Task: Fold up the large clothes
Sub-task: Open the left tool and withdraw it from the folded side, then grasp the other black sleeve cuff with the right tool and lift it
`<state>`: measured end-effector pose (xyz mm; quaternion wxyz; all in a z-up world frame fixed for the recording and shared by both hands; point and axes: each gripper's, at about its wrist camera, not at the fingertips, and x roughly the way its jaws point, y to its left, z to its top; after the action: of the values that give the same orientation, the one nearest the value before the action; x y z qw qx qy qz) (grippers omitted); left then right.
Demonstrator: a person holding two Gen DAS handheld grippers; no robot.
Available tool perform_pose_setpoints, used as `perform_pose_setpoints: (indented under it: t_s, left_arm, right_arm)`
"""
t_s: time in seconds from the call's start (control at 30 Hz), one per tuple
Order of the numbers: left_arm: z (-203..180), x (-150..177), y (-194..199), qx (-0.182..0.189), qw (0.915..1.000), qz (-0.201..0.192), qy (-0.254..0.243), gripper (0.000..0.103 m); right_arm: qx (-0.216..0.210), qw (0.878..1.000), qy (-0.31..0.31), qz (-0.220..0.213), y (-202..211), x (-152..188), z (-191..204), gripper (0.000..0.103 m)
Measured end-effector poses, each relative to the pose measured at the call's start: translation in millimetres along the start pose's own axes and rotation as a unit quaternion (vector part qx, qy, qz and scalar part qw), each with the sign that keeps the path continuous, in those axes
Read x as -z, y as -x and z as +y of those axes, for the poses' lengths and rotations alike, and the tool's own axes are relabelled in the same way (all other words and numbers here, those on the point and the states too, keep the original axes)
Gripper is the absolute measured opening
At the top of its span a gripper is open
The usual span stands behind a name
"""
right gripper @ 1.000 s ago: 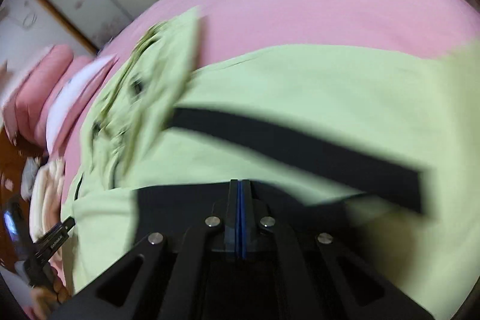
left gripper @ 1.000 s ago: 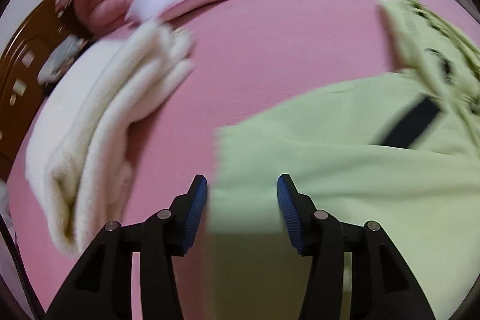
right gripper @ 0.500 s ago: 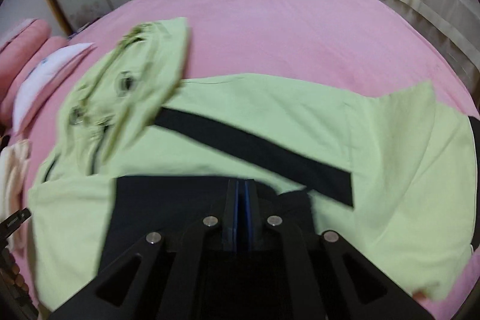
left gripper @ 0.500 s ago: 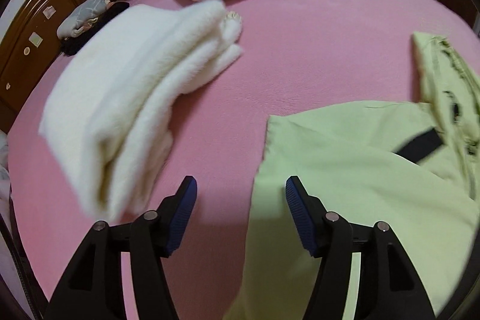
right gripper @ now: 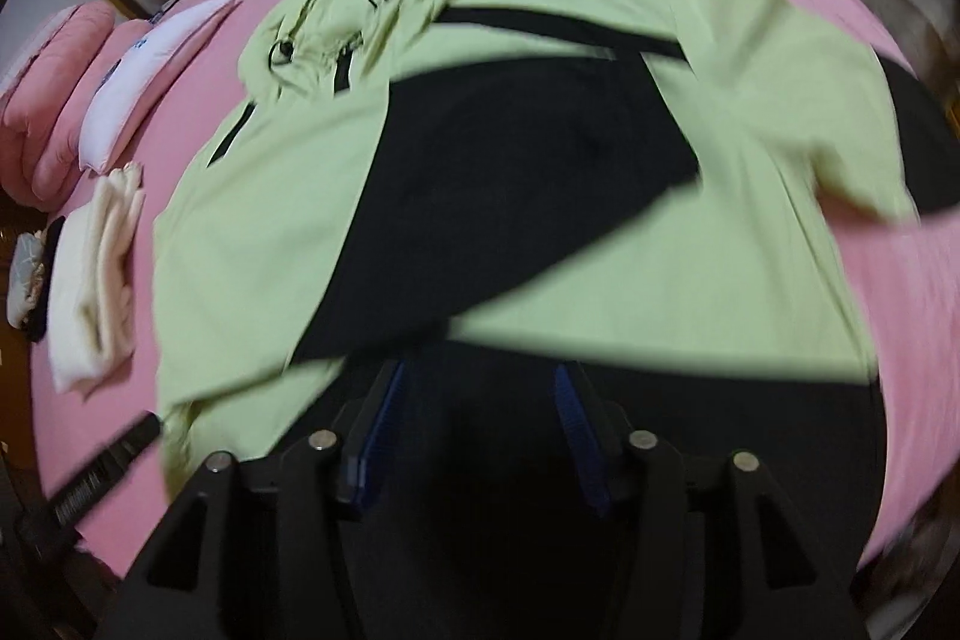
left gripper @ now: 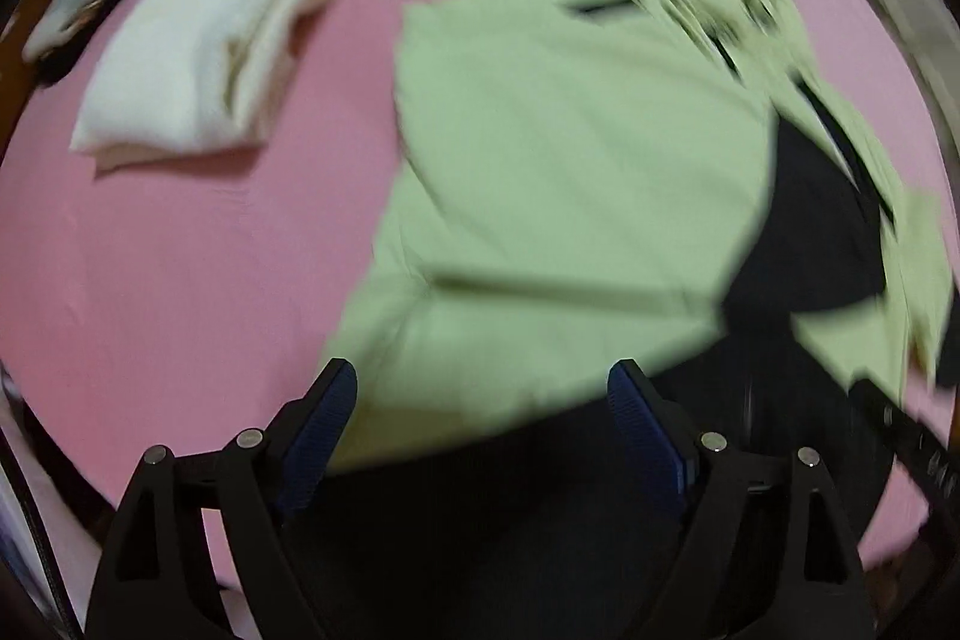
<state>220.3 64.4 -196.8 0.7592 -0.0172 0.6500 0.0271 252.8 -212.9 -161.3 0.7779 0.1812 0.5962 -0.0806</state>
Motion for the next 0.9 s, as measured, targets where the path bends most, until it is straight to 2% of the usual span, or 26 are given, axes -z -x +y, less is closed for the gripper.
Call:
perform_pose_setpoints:
  t_s: [0.07,0.17,0.23,0.43,0.53,0.6,0.73,0.9]
  left_arm:
    - [-5,14,14,-0.003,0.9994,0.017,-0.032,0.084]
    - [-13,31,35,-0.009,0.9977,0.019,-0.064,0.088]
    - [-16,37,46,-0.014,0.9971,0.011,-0.074,0.094]
    - [-31,41,64,0.003,0.9973,0.002,-0.073,0.094]
    - [-50,43,73,-0.008,0.9957,-0.011,-0.092,0.094]
    - [-67,44,76,-0.008,0.9941,-0.013,-0.107,0.094]
    - [-102,44,74,-0.017,0.9938,0.008,-0.110,0.094]
    - [-176,46,75,-0.030,0.9935,0.020,-0.108,0.094]
  right_arm:
    - [-0.001,1.000,-0.019,0.006,15,17,1,0.068]
    - [-0.023,0.999,-0.037,0.008,35,32,3,0.068]
    - [-0.030,0.999,-0.038,0.000,48,39,5,0.068]
    - [-0.046,0.998,-0.042,-0.013,66,45,5,0.069]
    - [-0.056,0.997,-0.048,-0.018,70,44,-6,0.069]
    - [-0.063,0.996,-0.056,-0.024,72,42,-17,0.069]
    - [-0.076,0.993,-0.079,-0.032,72,34,-50,0.069]
    - [-0.119,0.985,-0.123,-0.003,65,12,-119,0.069]
